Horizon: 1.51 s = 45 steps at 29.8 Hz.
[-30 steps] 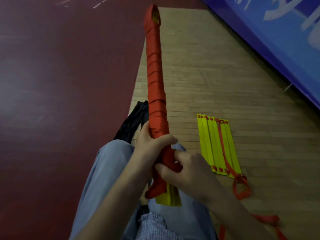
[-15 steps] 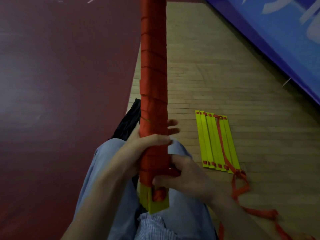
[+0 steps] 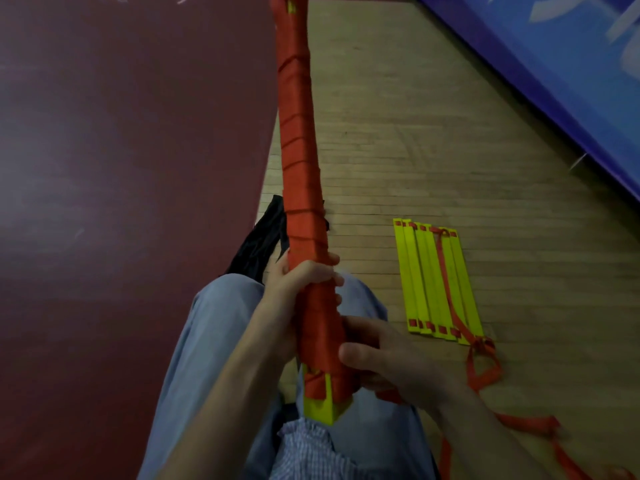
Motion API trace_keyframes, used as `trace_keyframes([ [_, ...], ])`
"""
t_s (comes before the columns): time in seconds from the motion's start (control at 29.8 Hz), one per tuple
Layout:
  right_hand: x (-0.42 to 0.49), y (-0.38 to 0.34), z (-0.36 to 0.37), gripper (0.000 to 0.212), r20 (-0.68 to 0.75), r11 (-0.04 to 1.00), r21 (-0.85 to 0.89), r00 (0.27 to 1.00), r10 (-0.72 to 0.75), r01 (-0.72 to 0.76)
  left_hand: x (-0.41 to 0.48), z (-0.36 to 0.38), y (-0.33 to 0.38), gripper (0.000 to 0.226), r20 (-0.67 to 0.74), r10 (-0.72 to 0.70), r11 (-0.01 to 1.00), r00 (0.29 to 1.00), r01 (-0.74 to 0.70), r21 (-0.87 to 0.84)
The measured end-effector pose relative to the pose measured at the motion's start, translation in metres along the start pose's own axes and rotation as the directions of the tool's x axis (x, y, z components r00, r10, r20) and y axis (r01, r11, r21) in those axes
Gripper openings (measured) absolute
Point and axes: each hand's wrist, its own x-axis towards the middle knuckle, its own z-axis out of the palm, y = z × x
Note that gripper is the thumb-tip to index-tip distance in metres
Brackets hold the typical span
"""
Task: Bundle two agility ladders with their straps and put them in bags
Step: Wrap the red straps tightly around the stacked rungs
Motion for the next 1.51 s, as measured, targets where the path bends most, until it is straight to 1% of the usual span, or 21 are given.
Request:
trace_keyframes([
  [0.17,0.007,0.008,-0.004,0.061,0.157,0.991,0.034,0.98,0.12,-0.127,0.002,-0.001,-0.004,0.048,0.259,0.107,0.964,0.96,-0.036,-0.262],
  [0.24,0.006,0.008,-0.002,0.049,0.109,0.993,-0.012,0.987,0.116,-0.116,0.003,-0.001,0.002,0.053,0.344,0.132,0.959,0.93,-0.031,-0.283],
  [0.27,0.006,0.005,0.0,0.035,0.028,0.993,-0.081,0.995,0.091,-0.089,0.003,0.0,0.008,0.055,0.349,0.122,0.976,0.929,-0.048,-0.213],
  [0.3,0.007,0.004,0.0,0.023,-0.092,0.983,-0.166,0.994,0.056,-0.071,0.006,0.003,0.013,0.056,0.309,0.096,0.993,0.946,-0.068,-0.1],
  [0.37,0.009,0.004,0.002,0.016,-0.283,0.948,-0.313,0.958,-0.04,-0.053,0.011,0.008,0.019,0.049,0.114,0.059,0.988,0.992,-0.075,0.138],
  [0.44,0.011,0.006,0.003,0.016,-0.326,0.921,-0.388,0.94,-0.103,-0.034,0.017,0.014,0.019,0.033,-0.02,0.063,0.986,0.998,-0.059,0.154],
  [0.54,0.003,-0.002,-0.002,0.027,-0.258,0.938,-0.344,0.956,-0.14,0.044,0.021,0.016,0.022,0.041,0.035,0.033,0.989,0.999,-0.027,-0.149],
  [0.64,-0.003,-0.011,-0.012,0.048,-0.089,0.98,-0.183,0.991,-0.102,0.084,0.021,0.01,0.026,0.05,0.28,0.092,0.892,0.956,0.046,-0.449],
  [0.71,-0.003,-0.014,-0.011,0.037,-0.011,0.983,-0.157,0.995,-0.095,0.092,0.019,0.007,0.025,0.057,0.38,0.135,0.842,0.915,0.096,-0.531],
  [0.77,-0.002,-0.017,-0.007,0.02,-0.004,0.975,-0.151,0.987,-0.162,0.16,0.02,0.005,0.028,0.054,0.332,0.079,0.906,0.94,0.071,-0.417],
  [0.84,-0.001,-0.019,-0.003,0.011,-0.079,0.962,-0.193,0.974,-0.212,0.193,0.019,0.0,0.034,0.038,0.185,0.019,0.993,0.983,0.004,-0.118],
  [0.91,0.003,-0.016,-0.004,0.007,-0.179,0.893,-0.42,0.95,-0.254,0.16,0.018,-0.005,0.033,0.032,0.036,0.009,0.993,0.999,-0.013,0.12],
  [0.94,0.005,-0.012,-0.003,0.008,-0.212,0.811,-0.575,0.936,-0.281,0.114,0.017,-0.006,0.029,0.035,-0.009,-0.002,0.985,1.0,0.003,0.171],
  [1.01,0.007,-0.005,0.0,0.012,-0.227,0.653,-0.757,0.92,-0.32,0.04,0.014,-0.002,0.02,0.036,-0.078,-0.052,0.978,0.996,0.066,0.197],
  [1.08,0.008,0.001,0.003,0.024,-0.2,0.572,-0.819,0.92,-0.336,0.031,0.016,0.002,0.012,0.023,-0.198,-0.072,0.982,0.978,0.104,0.157],
  [1.11,0.007,0.0,0.005,0.029,-0.188,0.577,-0.816,0.926,-0.329,0.04,0.017,0.001,0.01,0.018,-0.251,-0.089,0.983,0.964,0.126,0.137],
  [1.18,0.004,-0.008,0.001,0.027,-0.164,0.691,-0.72,0.953,-0.254,0.061,0.021,-0.003,0.011,0.015,-0.263,-0.154,0.986,0.952,0.166,0.022],
  [1.28,0.004,-0.016,-0.007,0.046,-0.129,0.875,-0.482,0.986,-0.106,0.03,0.025,-0.013,0.013,0.023,-0.121,-0.208,0.966,0.971,0.185,-0.179],
  [1.38,0.011,-0.006,-0.009,0.089,-0.068,0.95,-0.29,0.992,0.104,-0.119,0.026,-0.013,0.012,0.061,0.165,-0.092,0.895,0.982,0.154,-0.419],
  [1.44,0.012,0.004,-0.006,0.083,0.047,0.981,-0.159,0.992,0.115,-0.106,0.028,-0.009,0.012,0.07,0.35,0.038,0.843,0.936,0.158,-0.514],
  [1.51,0.008,0.003,0.0,0.065,0.101,0.998,-0.058,0.995,0.022,-0.017,0.029,-0.006,0.02,0.065,0.498,0.11,0.83,0.86,0.196,-0.522],
])
